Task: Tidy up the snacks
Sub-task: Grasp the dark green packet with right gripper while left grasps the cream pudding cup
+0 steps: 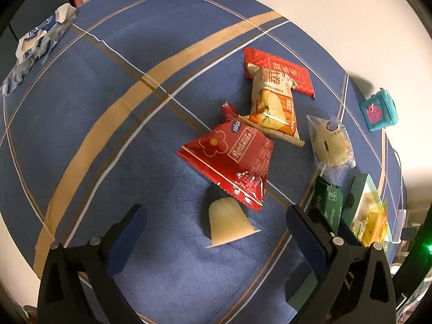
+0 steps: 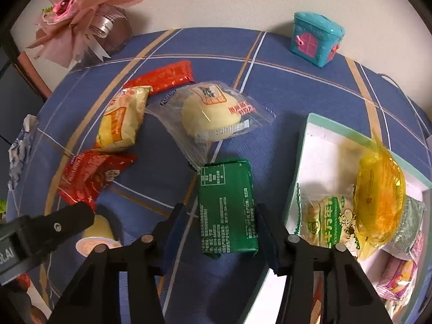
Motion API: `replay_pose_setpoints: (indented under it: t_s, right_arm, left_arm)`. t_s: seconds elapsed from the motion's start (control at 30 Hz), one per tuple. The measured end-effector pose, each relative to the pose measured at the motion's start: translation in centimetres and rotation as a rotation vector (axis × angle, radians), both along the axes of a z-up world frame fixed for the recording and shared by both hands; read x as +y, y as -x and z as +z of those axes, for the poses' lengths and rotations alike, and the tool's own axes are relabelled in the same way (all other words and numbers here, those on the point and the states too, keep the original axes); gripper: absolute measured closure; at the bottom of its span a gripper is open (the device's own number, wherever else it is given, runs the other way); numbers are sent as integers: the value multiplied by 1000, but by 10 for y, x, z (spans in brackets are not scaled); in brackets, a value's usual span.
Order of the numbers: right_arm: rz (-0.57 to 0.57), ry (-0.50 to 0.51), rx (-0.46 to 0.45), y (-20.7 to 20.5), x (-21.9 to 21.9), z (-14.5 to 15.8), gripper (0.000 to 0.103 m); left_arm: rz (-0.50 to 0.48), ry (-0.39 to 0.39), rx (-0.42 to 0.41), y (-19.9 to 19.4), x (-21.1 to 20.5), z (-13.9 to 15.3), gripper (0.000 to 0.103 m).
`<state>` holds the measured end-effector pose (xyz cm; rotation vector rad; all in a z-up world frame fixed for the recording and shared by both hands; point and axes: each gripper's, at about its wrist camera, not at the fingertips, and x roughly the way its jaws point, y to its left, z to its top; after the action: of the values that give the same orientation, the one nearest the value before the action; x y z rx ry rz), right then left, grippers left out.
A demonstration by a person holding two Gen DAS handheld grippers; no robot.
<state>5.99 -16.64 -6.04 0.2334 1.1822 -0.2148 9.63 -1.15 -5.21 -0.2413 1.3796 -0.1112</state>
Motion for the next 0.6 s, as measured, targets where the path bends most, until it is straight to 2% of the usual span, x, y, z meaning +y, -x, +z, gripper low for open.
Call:
replay_pose_setpoints:
  t_s: [0.17, 0.5, 0.6]
  right_arm:
    - [-15, -4, 14, -1, 1, -6, 61]
    - [-14, 15, 53, 9, 10, -7, 61]
    - [-13, 13, 70, 13, 13, -7, 61]
  left_arm:
    - [-7, 6, 17, 0, -3, -4, 1]
    - [-20, 9, 64, 3, -13, -20, 1]
    - [-14, 22, 71, 6, -13, -22, 6]
